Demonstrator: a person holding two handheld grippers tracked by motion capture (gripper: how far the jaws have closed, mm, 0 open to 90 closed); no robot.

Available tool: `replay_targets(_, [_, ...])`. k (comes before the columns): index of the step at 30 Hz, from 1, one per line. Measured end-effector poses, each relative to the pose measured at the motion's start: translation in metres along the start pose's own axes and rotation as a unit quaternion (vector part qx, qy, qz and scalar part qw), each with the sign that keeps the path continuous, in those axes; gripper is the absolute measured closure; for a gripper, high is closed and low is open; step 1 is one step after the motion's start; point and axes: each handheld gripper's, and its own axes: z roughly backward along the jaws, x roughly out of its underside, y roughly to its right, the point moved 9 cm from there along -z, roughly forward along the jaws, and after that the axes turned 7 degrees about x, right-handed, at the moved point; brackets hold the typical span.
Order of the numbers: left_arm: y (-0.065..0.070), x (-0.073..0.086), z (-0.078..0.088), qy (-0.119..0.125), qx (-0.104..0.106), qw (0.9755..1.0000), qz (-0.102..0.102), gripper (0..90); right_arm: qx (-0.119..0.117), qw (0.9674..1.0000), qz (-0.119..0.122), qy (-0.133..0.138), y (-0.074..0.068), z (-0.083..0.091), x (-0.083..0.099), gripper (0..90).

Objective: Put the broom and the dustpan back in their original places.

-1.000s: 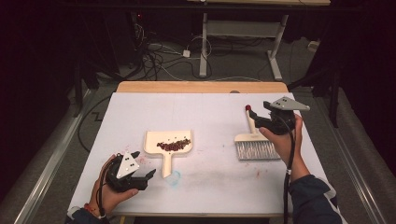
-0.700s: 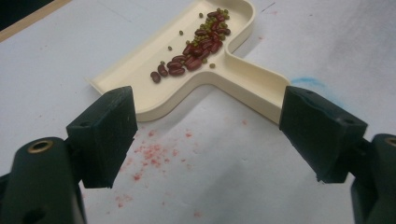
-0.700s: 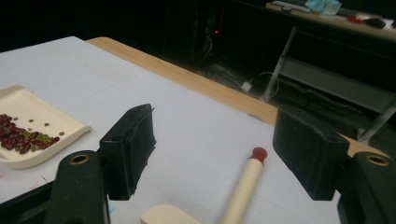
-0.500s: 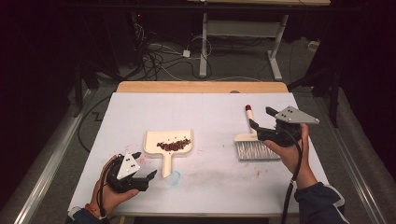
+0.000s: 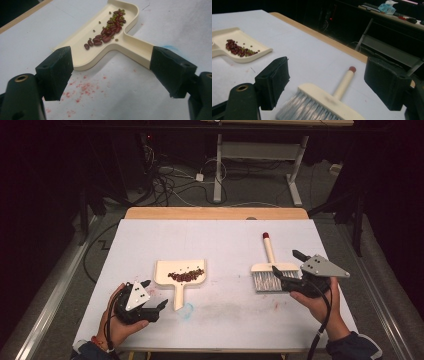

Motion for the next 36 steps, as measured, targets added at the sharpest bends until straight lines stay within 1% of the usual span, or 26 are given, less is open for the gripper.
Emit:
replay_targets(2, [0.0, 0.0, 0.0, -0.002, -0.005, 1.0, -0.005, 18.4, 0.002, 1.0, 0.002, 0.0, 0.001, 0.003, 0.006, 20.7])
replay_targets(5, [-0.001, -0.001, -0.001, 0.0, -0.006, 1.0, -0.006, 18.3, 0.003, 1.0, 0.003, 0.005, 0.002, 0.007, 0.013, 21.6])
replay_targets(6, [-0.001, -0.001, -0.001, -0.001, -0.007, 1.0, -0.007, 18.3, 0.0, 1.0, 0.0, 0.003, 0.002, 0.009, 0.016, 21.6])
replay_targets(10, [-0.003, 0.0, -0.002, -0.004, -0.01, 0.9999, -0.01, 18.3, 0.0, 1.0, -0.001, -0.002, 0.002, 0.013, 0.025, 21.7])
replay_targets(11, [-0.002, 0.001, -0.003, -0.009, -0.011, 0.9999, -0.005, 18.3, 0.004, 1.0, 0.0, -0.002, 0.002, 0.014, 0.028, 22.0])
replay_targets(12, [-0.003, 0.001, -0.003, -0.01, -0.014, 0.9998, -0.005, 18.2, 0.006, 1.0, 0.0, -0.004, 0.002, 0.016, 0.03, 22.1])
replay_targets(15, [-0.005, 0.002, -0.004, -0.009, -0.015, 0.9998, -0.002, 18.2, 0.0, 1.0, 0.0, -0.009, 0.0, 0.018, 0.039, 22.0])
replay_targets(16, [-0.005, 0.002, -0.004, -0.01, -0.015, 0.9998, -0.001, 18.3, 0.0, 0.9999, 0.001, -0.011, -0.001, 0.018, 0.041, 22.0])
replay_targets(18, [-0.005, 0.002, -0.004, -0.01, -0.016, 0.9998, -0.002, 18.2, 0.004, 0.9997, 0.012, -0.02, -0.003, 0.019, 0.047, 22.0])
replay_targets(19, [-0.005, 0.002, -0.005, -0.011, -0.016, 0.9998, -0.002, 18.3, 0.001, 0.9997, 0.013, -0.022, -0.004, 0.019, 0.05, 22.0])
replay_targets(22, [-0.005, 0.002, -0.005, -0.013, -0.018, 0.9997, -0.005, 18.2, -0.004, 0.9995, 0.01, -0.031, -0.006, 0.021, 0.058, 21.8])
replay_targets(24, [-0.005, 0.002, -0.005, -0.011, -0.017, 0.9998, -0.003, 18.2, -0.01, 0.9994, 0.003, -0.034, -0.01, 0.022, 0.064, 21.7])
replay_targets(27, [-0.003, 0.003, -0.006, -0.012, -0.013, 0.9998, -0.001, 18.2, -0.013, 0.999, 0.007, -0.042, -0.017, 0.024, 0.073, 21.7])
replay_targets(29, [-0.002, 0.004, -0.008, -0.014, -0.011, 0.9998, -0.001, 18.2, -0.021, 0.9987, 0.005, -0.047, -0.023, 0.024, 0.079, 21.9])
replay_targets(31, [0.0, 0.004, -0.009, -0.014, -0.01, 0.9998, 0.002, 18.3, -0.026, 0.9983, 0.011, -0.051, -0.028, 0.024, 0.084, 21.6])
replay_targets(32, [0.001, 0.003, -0.009, -0.014, -0.01, 0.9998, 0.001, 18.3, -0.032, 0.9981, 0.011, -0.052, -0.03, 0.024, 0.085, 21.7])
replay_targets(34, [0.002, 0.003, -0.009, -0.016, -0.013, 0.9998, -0.007, 18.2, -0.036, 0.9977, 0.016, -0.056, -0.035, 0.024, 0.088, 21.5])
replay_targets(36, [0.003, 0.002, -0.009, -0.014, -0.01, 0.9998, -0.008, 18.2, -0.037, 0.9975, 0.021, -0.056, -0.037, 0.025, 0.088, 21.4])
